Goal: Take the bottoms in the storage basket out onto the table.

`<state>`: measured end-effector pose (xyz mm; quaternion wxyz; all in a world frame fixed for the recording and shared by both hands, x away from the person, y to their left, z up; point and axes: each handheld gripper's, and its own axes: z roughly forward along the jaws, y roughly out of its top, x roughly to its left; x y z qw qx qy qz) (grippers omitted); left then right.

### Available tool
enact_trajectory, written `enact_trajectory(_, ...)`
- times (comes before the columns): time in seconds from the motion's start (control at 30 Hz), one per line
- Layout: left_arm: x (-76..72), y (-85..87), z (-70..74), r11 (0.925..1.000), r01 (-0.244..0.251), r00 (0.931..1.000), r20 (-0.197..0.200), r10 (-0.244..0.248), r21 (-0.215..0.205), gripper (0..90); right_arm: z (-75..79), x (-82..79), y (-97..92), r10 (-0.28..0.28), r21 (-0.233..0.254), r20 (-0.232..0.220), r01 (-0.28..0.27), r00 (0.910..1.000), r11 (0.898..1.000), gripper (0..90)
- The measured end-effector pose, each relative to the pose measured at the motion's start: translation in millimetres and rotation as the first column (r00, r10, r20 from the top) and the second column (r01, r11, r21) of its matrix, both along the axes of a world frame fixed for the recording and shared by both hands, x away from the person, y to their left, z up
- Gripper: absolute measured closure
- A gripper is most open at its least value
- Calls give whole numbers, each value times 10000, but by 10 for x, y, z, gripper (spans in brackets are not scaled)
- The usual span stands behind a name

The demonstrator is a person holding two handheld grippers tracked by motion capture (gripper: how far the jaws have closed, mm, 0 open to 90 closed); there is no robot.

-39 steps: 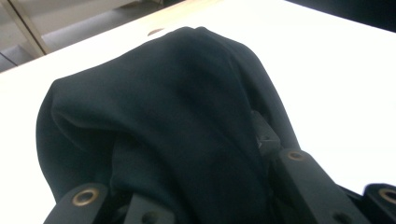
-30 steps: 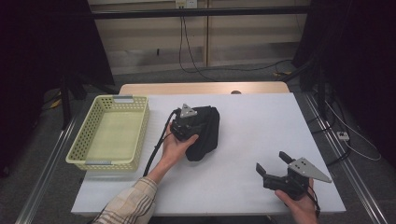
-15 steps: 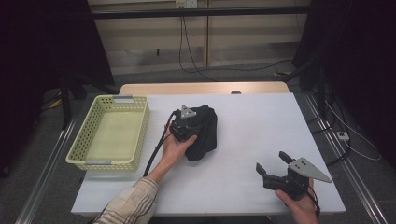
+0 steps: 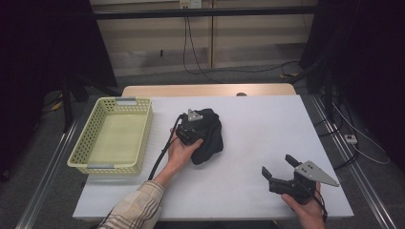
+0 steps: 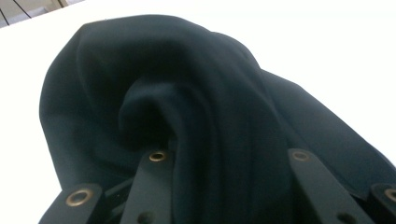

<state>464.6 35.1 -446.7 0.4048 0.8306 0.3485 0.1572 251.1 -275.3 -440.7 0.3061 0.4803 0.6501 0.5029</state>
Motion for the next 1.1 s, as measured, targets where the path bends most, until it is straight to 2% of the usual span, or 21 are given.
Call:
enact_trajectory(0.2,57,-60,13,9998,-15,9999,-161,18,217,677,0,0,-1,8,-1,7,-8,10000,10000,44)
enact_trajectory(0.57,207,-163,32,9998,-165,9991,-396,171,136,692,0,-2,1,30,3,-16,-30,10000,10000,46)
enact_trajectory(0.7,247,-172,11,10000,-19,9990,-439,20,37,684,-6,4,2,22,-35,-45,-22,10000,10000,46)
enact_trajectory(0.73,258,-173,5,10000,31,9985,-552,-31,-1,684,-5,3,3,29,-31,-46,-29,10000,10000,46)
enact_trajectory(1.1,303,-199,-87,9993,345,9959,-844,-333,128,648,-6,5,5,24,-24,-59,-24,10000,10000,47)
